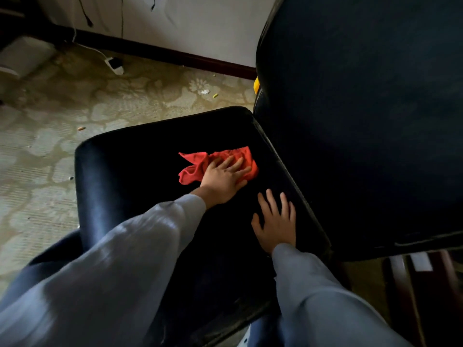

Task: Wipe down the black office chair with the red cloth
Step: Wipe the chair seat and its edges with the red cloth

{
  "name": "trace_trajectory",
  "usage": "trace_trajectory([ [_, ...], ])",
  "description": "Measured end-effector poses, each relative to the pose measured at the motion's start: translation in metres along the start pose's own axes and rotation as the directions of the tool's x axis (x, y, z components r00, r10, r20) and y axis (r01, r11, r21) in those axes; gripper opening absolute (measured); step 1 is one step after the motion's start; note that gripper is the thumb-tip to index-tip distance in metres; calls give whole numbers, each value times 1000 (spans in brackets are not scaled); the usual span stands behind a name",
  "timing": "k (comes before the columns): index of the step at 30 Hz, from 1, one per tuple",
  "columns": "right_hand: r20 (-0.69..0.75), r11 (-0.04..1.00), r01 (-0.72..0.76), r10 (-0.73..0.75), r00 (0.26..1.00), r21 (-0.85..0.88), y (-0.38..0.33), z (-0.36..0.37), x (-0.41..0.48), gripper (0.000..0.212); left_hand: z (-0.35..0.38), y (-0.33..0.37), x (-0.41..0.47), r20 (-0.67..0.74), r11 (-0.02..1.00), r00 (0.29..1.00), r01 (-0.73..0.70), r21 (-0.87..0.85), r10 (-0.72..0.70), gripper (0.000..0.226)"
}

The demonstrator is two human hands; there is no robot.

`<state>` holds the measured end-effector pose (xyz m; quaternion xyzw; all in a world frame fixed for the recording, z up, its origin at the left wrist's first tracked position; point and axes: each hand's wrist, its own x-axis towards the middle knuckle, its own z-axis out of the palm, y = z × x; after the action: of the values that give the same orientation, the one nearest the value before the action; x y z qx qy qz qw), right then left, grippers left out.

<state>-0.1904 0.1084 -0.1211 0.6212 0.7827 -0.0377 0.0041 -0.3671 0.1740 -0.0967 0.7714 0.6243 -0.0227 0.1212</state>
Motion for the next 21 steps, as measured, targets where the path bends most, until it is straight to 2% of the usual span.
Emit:
trace_trajectory([
  [10,-22,996,78,-77,997,48,14,-2,15,51,-6,18,-25,104,997,992,-69,-30,72,50],
  [12,-33,993,99,-97,995,60,18,0,20,51,-17,11,-27,104,976,990,-74,-202,97,47],
  [13,-41,992,112,-109,993,60,20,2,21,53,-23,6,-27,106,897,990,-33,-440,88,40],
  [14,-47,990,122,-119,992,68,22,4,23,55,-34,2,-27,115,686,992,44,-726,58,32],
  [15,-48,989,127,-124,991,79,24,5,25,57,-42,-4,-23,97,383,995,97,-919,-19,26],
  [16,-51,987,131,-127,991,91,26,6,27,58,-51,-14,-14,85,145,981,110,-983,-172,24],
  [17,-53,987,132,-128,990,95,26,6,30,59,-61,-26,-3,91,22,945,103,-994,-315,23],
  [18,-53,988,130,-126,991,88,27,6,31,60,-71,-37,8,107,-43,907,98,-994,-408,23],
  [19,-50,989,125,-121,991,80,27,6,32,60,-80,-49,21,109,-58,876,93,-994,-470,25],
  [20,-45,990,119,-116,992,72,28,6,34,61,-91,-58,32,103,-28,856,103,-994,-506,28],
  [21,-40,991,117,-115,993,57,29,7,35,62,-96,-67,44,76,53,836,124,-991,-544,32],
])
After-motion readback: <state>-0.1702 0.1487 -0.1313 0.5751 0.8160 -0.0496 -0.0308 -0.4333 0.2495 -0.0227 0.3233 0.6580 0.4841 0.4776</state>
